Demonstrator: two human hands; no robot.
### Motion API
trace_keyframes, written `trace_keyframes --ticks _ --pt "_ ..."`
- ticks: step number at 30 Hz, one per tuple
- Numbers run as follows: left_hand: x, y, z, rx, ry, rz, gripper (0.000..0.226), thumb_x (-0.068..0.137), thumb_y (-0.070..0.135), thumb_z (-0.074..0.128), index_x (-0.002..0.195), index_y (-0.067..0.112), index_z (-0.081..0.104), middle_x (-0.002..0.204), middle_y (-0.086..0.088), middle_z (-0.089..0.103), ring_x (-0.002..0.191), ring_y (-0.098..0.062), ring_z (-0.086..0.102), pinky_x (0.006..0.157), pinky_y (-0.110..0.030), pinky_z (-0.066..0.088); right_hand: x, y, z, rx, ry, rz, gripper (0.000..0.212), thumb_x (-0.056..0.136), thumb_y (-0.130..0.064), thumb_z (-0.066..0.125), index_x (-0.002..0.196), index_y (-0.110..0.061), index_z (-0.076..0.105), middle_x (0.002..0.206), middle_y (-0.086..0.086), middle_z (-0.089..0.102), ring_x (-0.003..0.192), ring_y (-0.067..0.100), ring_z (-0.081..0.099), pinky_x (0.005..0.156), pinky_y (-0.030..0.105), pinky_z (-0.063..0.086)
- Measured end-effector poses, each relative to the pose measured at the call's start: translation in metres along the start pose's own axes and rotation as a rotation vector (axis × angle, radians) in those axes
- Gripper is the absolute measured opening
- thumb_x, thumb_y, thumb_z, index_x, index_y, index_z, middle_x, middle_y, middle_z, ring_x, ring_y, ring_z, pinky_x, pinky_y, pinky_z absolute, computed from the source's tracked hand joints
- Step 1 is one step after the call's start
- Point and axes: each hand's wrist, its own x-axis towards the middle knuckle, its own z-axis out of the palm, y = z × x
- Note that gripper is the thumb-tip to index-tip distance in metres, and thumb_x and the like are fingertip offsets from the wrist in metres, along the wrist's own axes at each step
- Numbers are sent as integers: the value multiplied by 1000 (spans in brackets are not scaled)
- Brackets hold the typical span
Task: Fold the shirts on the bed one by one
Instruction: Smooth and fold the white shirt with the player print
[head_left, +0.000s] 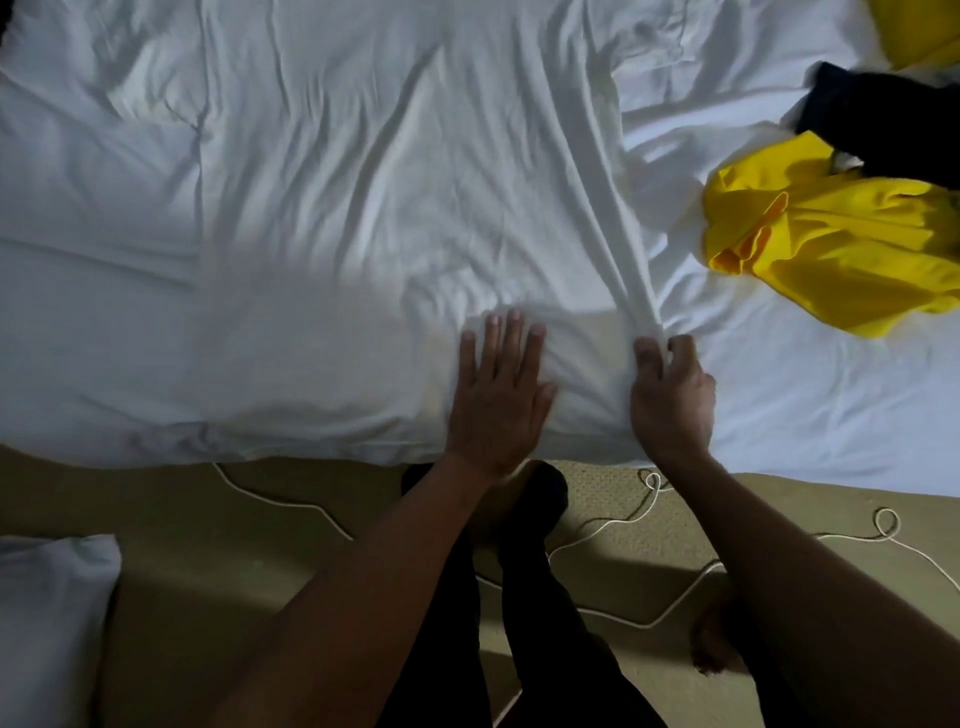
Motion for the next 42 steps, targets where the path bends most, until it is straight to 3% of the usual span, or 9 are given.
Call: trace_keyframes --ticks 8,16,22,25,28,32,35,39,42 --pt "27 -1 -34 -59 173 -33 34 101 30 51 123 10 67 130 -17 62 118 -41 57 101 -55 42 -2 -4 -15 -154 40 -24 27 96 -36 56 114 -17 50 108 18 67 102 42 59 81 45 42" --pt "123 -18 -15 -10 98 -31 63 104 41 41 155 5 46 160 -28 39 151 -46 34 117 -67 31 77 -77 9 -96 47 -59 55 101 -62 40 127 -16 55 133 12 59 126 34 49 105 49 34" --pt "117 -30 6 -1 32 -67 71 101 45 41 159 4 36 167 -26 27 155 -43 26 124 -62 21 108 -84 32 -65 97 97 16 102 -31 51 112 -18 53 123 17 64 123 37 52 103 47 32" --pt "118 -29 -2 -36 58 -83 62 98 39 45 150 6 52 158 -24 44 145 -44 42 119 -62 31 103 -90 36 -20 216 113 30 81 -16 58 109 -23 48 120 10 61 119 36 50 100 47 34" --pt "142 -42 -10 -93 167 -60 46 94 31 49 131 11 67 137 -20 61 122 -44 58 106 -58 43 120 -111 40 -37 304 -118 50 75 -16 55 124 -17 52 128 12 56 122 38 50 100 50 37" --pt "204 -69 -8 -50 175 -60 57 97 31 42 147 6 55 157 -25 45 146 -45 41 119 -64 30 172 -139 57 -323 105 -655 61 102 -25 39 160 -11 30 171 12 17 159 31 10 126 47 16" --pt "237 -91 -1 0 125 -100 63 102 34 37 157 4 40 166 -24 30 155 -42 25 124 -64 19 207 -136 65 -465 -35 -699 68 106 -42 24 166 -12 12 174 8 0 160 26 -6 129 48 4" --pt "244 -106 -5 41 139 -145 58 102 34 40 152 7 49 160 -21 42 150 -40 36 122 -61 24 216 -113 61 -388 56 -666 65 107 -45 27 161 -8 31 169 13 25 157 30 21 127 51 16" --pt "265 -90 -21 -30 271 -172 36 98 32 48 123 13 67 125 -14 63 117 -39 56 101 -53 40 232 -128 43 -223 208 -674 42 106 -36 40 132 -13 62 132 14 60 121 39 53 102 49 39"
